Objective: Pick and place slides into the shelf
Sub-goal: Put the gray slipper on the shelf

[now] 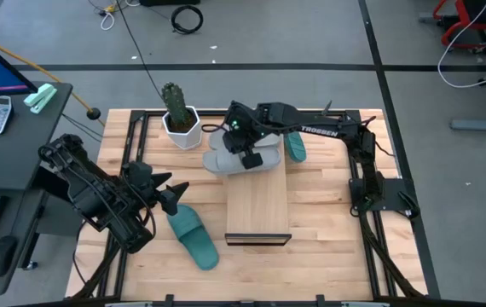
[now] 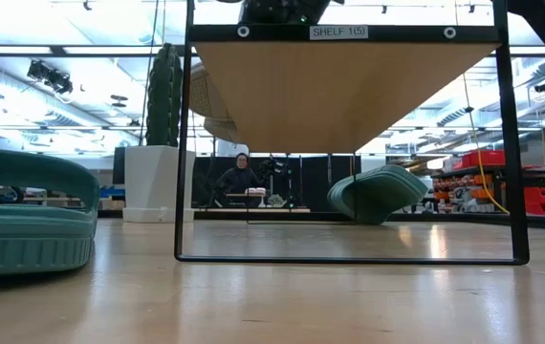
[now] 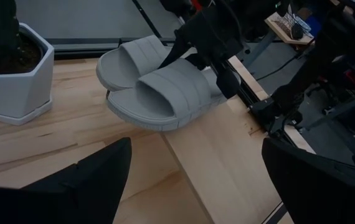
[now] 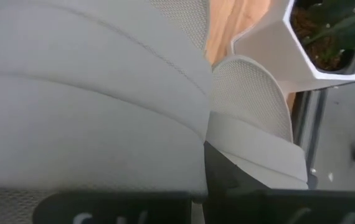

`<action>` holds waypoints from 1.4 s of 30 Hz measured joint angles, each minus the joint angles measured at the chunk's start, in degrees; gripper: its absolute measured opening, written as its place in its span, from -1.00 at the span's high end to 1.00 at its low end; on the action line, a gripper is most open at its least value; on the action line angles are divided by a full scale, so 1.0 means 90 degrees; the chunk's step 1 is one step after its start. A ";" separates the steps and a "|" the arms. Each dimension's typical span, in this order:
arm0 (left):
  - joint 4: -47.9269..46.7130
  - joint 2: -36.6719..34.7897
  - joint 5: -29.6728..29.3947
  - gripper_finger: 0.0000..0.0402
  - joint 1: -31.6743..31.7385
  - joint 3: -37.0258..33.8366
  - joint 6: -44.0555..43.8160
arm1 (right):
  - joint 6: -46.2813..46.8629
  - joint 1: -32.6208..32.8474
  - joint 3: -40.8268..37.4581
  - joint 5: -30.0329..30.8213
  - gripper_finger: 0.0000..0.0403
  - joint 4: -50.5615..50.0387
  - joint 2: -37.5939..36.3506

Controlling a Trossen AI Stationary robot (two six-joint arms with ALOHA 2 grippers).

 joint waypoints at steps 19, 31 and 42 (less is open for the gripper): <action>-0.0002 0.0000 0.0000 -0.82 0.0000 0.0000 0.0000 | 0.0037 -0.0054 -0.0569 -0.0239 0.95 0.0079 -0.0052; -0.0005 0.0000 -0.0001 -0.82 0.0000 0.0000 0.0003 | -0.0017 0.0009 -0.0738 0.0059 0.95 0.0210 -0.0219; -0.0005 0.0002 -0.0002 -0.82 0.0000 0.0000 0.0017 | -0.0190 0.0077 -0.0743 0.0401 0.95 0.0233 -0.0265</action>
